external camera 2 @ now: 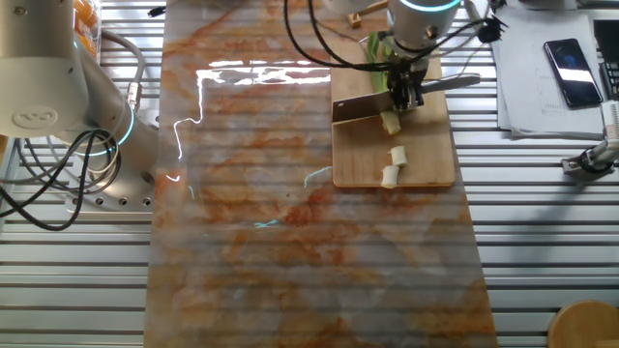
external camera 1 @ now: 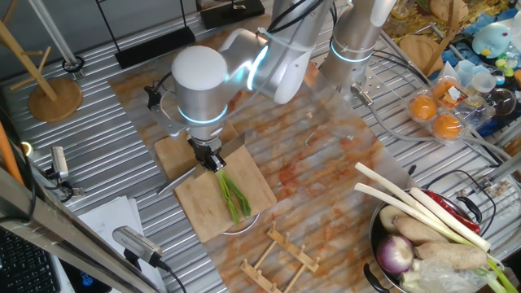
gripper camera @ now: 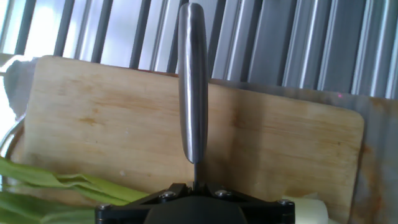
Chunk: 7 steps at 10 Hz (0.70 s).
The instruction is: Chop the scallions
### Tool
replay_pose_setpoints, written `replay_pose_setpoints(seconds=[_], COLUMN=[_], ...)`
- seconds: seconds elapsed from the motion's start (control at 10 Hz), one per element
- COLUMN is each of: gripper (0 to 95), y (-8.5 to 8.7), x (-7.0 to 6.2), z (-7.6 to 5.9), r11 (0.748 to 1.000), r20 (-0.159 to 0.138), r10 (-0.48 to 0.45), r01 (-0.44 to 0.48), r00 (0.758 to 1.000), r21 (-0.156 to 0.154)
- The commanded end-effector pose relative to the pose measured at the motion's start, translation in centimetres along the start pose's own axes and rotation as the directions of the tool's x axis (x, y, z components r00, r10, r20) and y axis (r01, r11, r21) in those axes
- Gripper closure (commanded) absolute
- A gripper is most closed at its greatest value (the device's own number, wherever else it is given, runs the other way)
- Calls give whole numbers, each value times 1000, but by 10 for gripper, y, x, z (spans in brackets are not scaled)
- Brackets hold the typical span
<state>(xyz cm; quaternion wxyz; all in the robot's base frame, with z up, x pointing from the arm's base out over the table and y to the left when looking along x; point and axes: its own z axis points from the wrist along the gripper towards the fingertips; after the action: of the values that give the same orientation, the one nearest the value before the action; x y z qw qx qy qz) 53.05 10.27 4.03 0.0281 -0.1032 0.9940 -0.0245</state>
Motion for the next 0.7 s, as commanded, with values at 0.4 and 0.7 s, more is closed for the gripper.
replay_pose_setpoints(seconds=[0.4, 0.7], gripper=[950, 950], y=[-1, -1], x=[-4, -4], z=[-7, -10], r11=[999, 999], r20=[4, 5], r10=[-11, -16], r01=[11, 16], r00=[1000, 1000], r21=[-35, -34])
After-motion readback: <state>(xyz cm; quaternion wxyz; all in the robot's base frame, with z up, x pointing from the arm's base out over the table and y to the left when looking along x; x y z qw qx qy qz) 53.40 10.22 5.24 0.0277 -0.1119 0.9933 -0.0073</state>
